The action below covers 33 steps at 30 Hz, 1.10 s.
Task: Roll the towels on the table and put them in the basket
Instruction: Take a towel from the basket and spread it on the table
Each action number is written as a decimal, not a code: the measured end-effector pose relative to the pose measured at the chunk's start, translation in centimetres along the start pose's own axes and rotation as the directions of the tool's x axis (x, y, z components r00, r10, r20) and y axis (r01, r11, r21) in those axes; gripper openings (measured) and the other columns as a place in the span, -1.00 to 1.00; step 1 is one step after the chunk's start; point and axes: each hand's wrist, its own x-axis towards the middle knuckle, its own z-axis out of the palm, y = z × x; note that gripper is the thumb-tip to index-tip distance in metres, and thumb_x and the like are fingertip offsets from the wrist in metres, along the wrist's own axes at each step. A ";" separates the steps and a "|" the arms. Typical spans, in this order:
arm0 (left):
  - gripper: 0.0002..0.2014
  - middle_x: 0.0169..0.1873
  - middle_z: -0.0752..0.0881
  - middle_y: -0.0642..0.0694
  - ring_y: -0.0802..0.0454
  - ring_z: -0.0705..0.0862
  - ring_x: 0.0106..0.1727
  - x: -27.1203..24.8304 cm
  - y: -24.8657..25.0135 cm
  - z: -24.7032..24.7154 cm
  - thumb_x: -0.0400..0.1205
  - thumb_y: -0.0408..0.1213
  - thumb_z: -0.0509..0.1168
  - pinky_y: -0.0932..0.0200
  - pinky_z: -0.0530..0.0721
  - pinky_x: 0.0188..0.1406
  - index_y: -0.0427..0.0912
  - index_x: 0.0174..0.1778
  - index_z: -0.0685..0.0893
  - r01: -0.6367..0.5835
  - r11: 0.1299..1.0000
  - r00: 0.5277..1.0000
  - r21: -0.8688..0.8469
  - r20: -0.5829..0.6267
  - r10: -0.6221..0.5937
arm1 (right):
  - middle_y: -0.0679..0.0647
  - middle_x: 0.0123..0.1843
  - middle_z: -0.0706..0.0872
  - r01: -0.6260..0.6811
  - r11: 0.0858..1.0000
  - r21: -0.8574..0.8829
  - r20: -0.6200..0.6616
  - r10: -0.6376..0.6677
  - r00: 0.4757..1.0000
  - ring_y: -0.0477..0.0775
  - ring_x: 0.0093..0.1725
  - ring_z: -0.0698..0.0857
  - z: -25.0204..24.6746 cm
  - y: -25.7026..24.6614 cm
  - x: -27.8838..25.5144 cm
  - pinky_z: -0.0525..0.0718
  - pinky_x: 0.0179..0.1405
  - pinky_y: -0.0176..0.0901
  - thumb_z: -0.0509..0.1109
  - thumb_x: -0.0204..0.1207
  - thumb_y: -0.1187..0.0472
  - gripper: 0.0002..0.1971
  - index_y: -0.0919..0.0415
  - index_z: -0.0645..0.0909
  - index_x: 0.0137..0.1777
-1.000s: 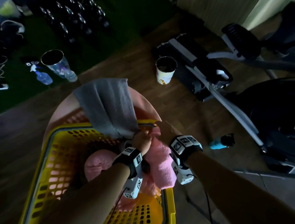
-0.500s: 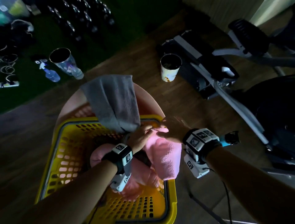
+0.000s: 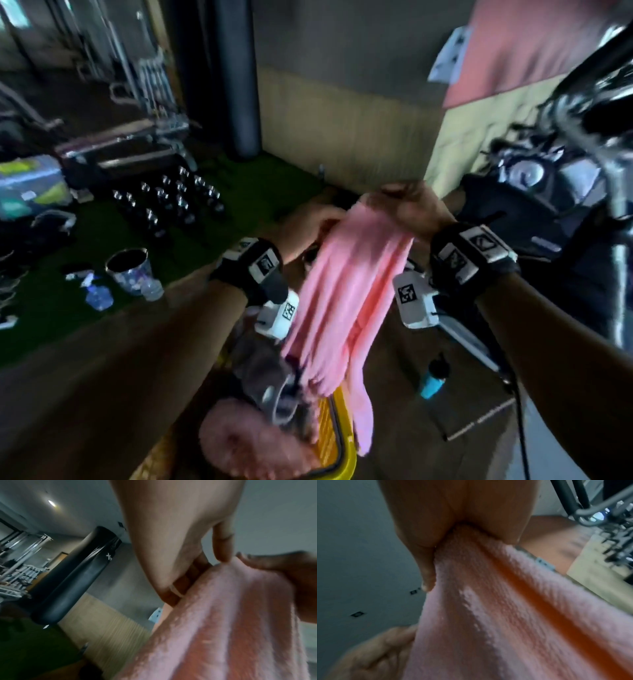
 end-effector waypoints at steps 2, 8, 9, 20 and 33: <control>-0.87 -0.16 0.71 -0.18 0.01 0.67 -0.13 -0.7 4.9 0.4 0.59 -0.34 0.25 0.08 0.56 -0.03 -0.26 -0.09 0.69 -0.005 0.995 0.995 -0.101 0.102 0.016 | -0.17 -0.47 0.64 0.097 0.995 0.024 -0.116 -0.094 0.989 -0.23 -0.44 0.50 -3.5 -4.6 -0.9 0.43 -0.38 -0.34 0.49 0.47 0.32 -0.77 0.24 0.69 -0.43; -0.84 -0.04 0.74 -0.22 -0.06 0.70 -0.06 -3.4 10.8 3.1 0.57 -0.31 0.33 0.14 0.65 -0.03 -0.27 -0.01 0.75 -0.029 0.981 0.937 -0.194 0.336 0.094 | 0.00 -0.43 0.49 0.196 0.978 -0.079 -0.441 -0.210 0.872 -0.08 -0.39 0.42 -13.7 -12.7 -4.2 0.36 -0.40 -0.16 0.46 0.44 0.12 -0.71 0.35 0.61 -0.37; -0.85 -0.07 0.75 -0.18 -0.01 0.70 -0.09 -3.5 10.9 3.7 0.57 -0.29 0.33 0.17 0.64 -0.06 -0.23 -0.04 0.76 -0.041 0.979 0.934 -0.201 0.341 0.109 | 0.04 -0.40 0.53 0.191 0.976 -0.107 -0.481 -0.219 0.849 -0.04 -0.34 0.45 -15.2 -13.0 -5.0 0.41 -0.36 -0.13 0.45 0.44 0.13 -0.70 0.40 0.64 -0.32; -0.84 -0.29 0.42 -0.11 0.22 0.37 -0.28 -0.4 14.1 15.0 0.73 -0.37 0.20 0.25 0.31 -0.29 -0.21 -0.19 0.52 -0.402 0.888 0.916 0.223 0.121 0.384 | -0.11 -0.21 0.79 -0.075 0.982 -0.173 -0.428 -0.006 0.904 -0.21 -0.16 0.69 -23.4 -2.7 -18.0 0.63 0.08 0.07 0.54 0.42 0.16 -0.90 -0.11 0.77 -0.21; -0.71 -0.42 0.51 -0.02 0.20 0.45 -0.39 3.9 35.7 27.0 0.57 -0.01 0.25 0.20 0.39 -0.31 -0.16 -0.28 0.60 -0.637 0.685 0.769 0.354 0.232 0.595 | 0.10 -0.34 0.56 0.293 0.937 0.190 -0.577 -0.135 0.805 0.06 -0.31 0.48 -30.0 -15.6 -15.8 0.42 -0.28 -0.16 0.51 0.43 0.09 -0.77 0.14 0.57 -0.36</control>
